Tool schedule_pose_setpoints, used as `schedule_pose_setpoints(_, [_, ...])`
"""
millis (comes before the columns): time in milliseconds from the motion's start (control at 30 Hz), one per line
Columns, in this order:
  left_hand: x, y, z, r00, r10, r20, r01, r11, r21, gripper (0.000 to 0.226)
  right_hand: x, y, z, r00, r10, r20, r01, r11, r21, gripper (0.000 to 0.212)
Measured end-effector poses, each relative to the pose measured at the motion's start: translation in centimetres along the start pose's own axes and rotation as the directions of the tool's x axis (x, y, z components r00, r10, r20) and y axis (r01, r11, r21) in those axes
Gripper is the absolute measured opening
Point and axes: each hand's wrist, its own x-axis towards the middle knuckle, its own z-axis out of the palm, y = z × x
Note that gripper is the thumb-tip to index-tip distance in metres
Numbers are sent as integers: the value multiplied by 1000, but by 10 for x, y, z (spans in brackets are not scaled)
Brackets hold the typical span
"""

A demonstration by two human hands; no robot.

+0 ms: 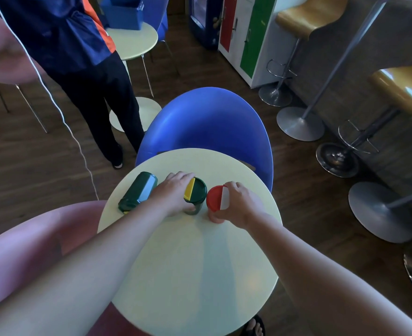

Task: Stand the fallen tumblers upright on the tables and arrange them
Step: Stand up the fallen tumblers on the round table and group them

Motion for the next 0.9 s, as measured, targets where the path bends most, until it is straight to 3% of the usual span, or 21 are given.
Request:
schedule_pose_setpoints(267, [-2,-7,5,999,29,-17,-30,998,-58,111,0,-1,-5,998,58,24,-58,998,-16,94])
schedule_pose_setpoints(333, [-7,-17,5,991,-30,-130,4,982,-191,111,0,-1,-7,997,62,39,-61,998,-31,95])
schedule_pose_setpoints(433, [-23,-54,16,863,-322,-389,159,904,-396,101,-3,-2,-8,997,69,47,-67,997,-47,95])
schedule_pose_setpoints(500, [-35,-83,28,754,-484,-445,294,854,-429,97,-4,-4,-7,996,77,54,-74,996,-44,96])
schedule_pose_setpoints(633, [-44,-114,45,689,-674,-268,492,706,-509,106,-4,-8,-7,995,82,50,-79,995,-63,97])
schedule_pose_setpoints(733, [-44,-124,55,669,-736,-107,563,595,-574,114,-6,-10,-7,995,87,52,-83,995,-62,97])
schedule_pose_setpoints(900, [-44,-125,59,669,-741,-59,553,550,-625,88,-8,-12,-8,994,91,60,-86,993,-78,97])
